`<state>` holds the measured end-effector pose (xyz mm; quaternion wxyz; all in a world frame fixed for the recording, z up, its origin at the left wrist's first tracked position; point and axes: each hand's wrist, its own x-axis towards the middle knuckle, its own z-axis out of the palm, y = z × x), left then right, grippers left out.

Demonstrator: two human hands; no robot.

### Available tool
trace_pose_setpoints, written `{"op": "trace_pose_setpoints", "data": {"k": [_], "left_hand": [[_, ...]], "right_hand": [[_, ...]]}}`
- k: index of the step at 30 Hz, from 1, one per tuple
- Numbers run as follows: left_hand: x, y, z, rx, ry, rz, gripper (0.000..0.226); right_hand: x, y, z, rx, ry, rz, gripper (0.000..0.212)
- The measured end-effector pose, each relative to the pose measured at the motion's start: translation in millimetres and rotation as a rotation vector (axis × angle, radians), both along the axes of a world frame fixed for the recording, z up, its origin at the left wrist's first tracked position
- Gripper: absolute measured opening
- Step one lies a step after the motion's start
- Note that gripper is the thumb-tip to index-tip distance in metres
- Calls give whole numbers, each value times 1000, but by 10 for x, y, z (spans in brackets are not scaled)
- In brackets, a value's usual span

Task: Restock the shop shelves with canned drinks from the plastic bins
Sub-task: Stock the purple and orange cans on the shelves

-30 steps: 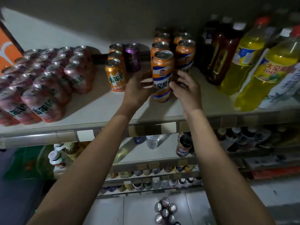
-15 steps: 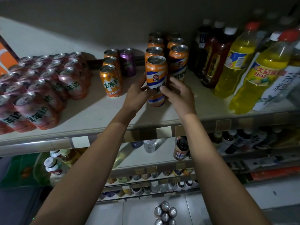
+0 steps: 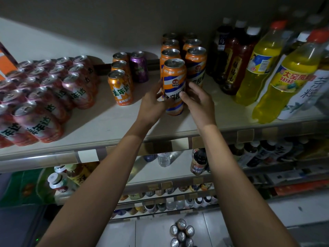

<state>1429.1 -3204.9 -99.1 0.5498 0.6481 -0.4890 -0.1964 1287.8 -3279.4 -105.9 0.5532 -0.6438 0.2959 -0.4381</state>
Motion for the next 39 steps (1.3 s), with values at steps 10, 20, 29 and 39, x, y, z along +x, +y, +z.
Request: {"op": "trace_pose_setpoints", "data": {"k": [10,20,29,39], "left_hand": [[-24,57,-37,15,83,-29,64],[-803,338,-115,-460,99,276,38],[-2837,432,-812,82,322,-668,45],[-4620,901,-1327,434,417,-918,44]], "right_hand": [[-40,128,-21,32,61,-65,50],[-995,616,-136,44,-74,-412,35],[-2739,1515,-849,263,-5,-857,40],[-4262,2252,-1319,420,-139,-1197,41]]}}
